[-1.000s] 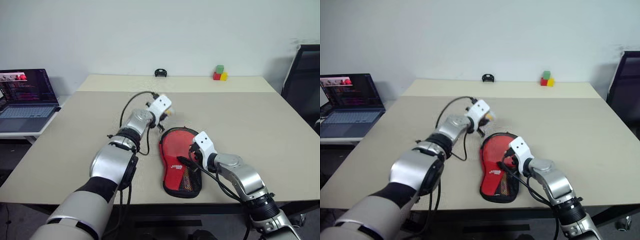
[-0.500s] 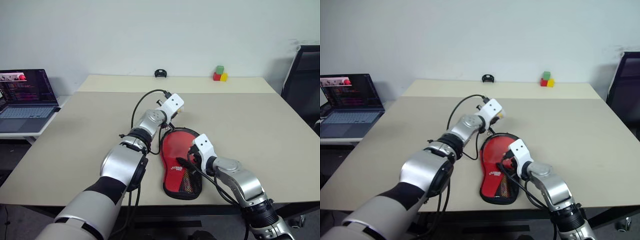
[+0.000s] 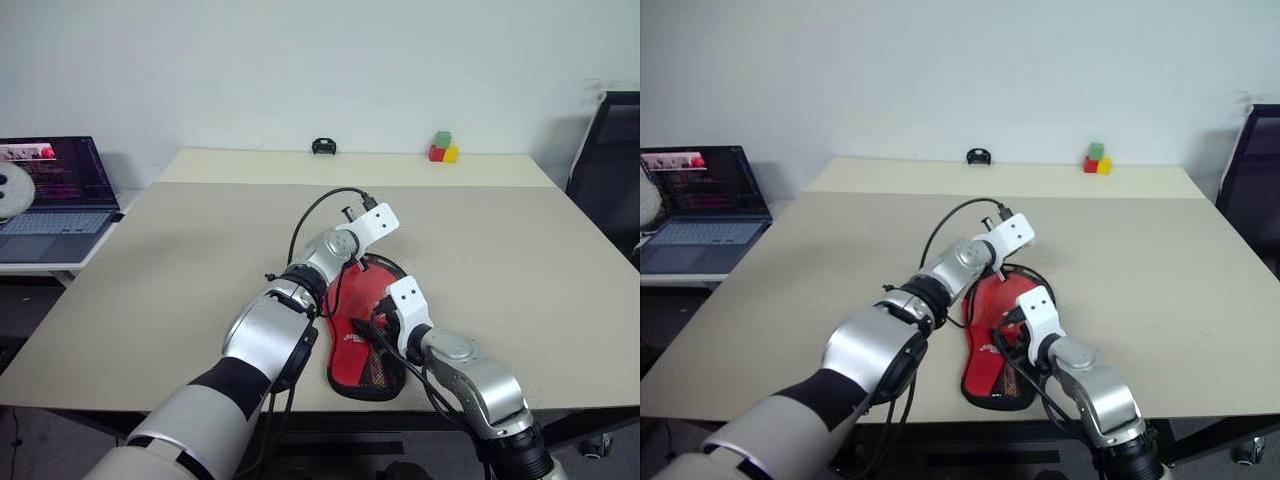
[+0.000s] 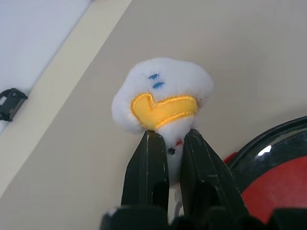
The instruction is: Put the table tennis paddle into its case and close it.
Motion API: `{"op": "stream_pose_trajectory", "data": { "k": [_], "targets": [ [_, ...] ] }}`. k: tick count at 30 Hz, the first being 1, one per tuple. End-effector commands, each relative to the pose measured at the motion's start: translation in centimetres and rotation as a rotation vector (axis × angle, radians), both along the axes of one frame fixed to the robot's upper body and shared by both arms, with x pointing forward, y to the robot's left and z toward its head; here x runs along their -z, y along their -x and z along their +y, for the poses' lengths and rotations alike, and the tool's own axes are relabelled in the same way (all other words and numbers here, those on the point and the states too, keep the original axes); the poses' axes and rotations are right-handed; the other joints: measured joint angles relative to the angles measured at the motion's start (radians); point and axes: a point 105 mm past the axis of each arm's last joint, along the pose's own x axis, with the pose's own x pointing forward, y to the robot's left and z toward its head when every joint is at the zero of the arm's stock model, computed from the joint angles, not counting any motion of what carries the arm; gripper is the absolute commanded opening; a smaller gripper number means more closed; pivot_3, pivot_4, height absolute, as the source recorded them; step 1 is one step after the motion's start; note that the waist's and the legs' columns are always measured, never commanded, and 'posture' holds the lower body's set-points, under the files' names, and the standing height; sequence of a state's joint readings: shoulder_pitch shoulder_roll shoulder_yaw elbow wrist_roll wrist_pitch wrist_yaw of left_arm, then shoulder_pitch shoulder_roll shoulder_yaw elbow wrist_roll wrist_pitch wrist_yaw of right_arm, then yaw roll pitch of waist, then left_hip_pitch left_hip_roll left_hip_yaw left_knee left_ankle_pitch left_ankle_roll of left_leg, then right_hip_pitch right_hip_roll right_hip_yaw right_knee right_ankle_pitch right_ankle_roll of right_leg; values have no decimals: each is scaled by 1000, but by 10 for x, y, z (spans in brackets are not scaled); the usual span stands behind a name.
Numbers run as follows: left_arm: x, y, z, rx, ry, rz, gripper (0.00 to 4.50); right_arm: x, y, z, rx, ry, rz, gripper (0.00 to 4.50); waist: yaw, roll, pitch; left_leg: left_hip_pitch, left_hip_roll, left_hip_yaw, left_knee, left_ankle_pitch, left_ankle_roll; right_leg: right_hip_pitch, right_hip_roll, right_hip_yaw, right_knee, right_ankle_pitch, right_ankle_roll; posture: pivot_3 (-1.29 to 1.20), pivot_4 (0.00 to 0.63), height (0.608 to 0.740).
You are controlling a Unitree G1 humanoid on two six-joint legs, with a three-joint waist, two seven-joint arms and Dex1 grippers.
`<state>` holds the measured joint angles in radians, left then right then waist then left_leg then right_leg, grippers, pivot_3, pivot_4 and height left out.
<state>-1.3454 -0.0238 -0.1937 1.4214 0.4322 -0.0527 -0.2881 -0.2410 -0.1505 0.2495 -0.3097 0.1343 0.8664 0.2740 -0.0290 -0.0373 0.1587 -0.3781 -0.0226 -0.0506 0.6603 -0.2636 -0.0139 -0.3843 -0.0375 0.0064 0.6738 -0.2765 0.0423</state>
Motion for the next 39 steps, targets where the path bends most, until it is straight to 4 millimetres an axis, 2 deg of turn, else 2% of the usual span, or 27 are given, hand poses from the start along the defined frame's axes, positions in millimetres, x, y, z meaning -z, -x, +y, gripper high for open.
{"op": "stream_pose_trajectory", "data": {
  "k": [1,7,16,19,22,25,32,37,39],
  "targets": [
    [-55,2,-32,73,43,-178,71,82,51,4,-36,85,387,4500,1,0,0,0,0,0,0,0,0,0,0,0,0,0,0,0,150,740],
    [-71,0,-35,53,46,-240,71,82,57,3,-20,84,396,4500,5,0,0,-2,0,-2,0,0,0,0,0,-3,-2,0,1,0,150,740],
    [-78,-6,-23,-10,-10,-305,71,83,60,6,-14,78,399,4500,5,0,0,-3,-1,-4,0,0,0,0,0,-6,-3,0,1,0,150,740],
    [-72,-5,-25,0,-10,-279,71,83,59,7,-15,78,399,4500,5,0,0,-3,0,-4,0,0,0,0,0,-6,-4,0,1,0,150,740],
    [-41,6,-40,84,-14,-152,71,83,58,9,-18,76,397,4500,5,0,0,-3,0,-4,0,0,0,0,0,-7,-4,0,1,0,150,740],
    [-24,13,-45,130,-31,-86,71,82,58,10,-19,74,396,4500,3,1,-1,-2,0,-8,-1,0,0,5,0,-11,-9,0,1,0,150,740],
    [-4,18,-45,152,-62,-23,2543,82,57,10,-18,73,394,4500,3,2,-3,-2,0,-12,-2,0,0,7,0,-15,-11,0,1,0,150,740],
    [-2,17,-40,147,-52,-1,4311,81,56,11,-24,74,393,4500,-4,5,-4,-2,0,-12,-2,-1,-1,7,0,-15,-12,-1,1,0,150,740],
    [-2,17,-40,160,-52,3,4465,81,54,11,-27,75,390,4500,-4,5,-5,-2,0,-12,-3,-1,-1,7,0,-15,-12,-1,1,0,150,740]
  ]
}}
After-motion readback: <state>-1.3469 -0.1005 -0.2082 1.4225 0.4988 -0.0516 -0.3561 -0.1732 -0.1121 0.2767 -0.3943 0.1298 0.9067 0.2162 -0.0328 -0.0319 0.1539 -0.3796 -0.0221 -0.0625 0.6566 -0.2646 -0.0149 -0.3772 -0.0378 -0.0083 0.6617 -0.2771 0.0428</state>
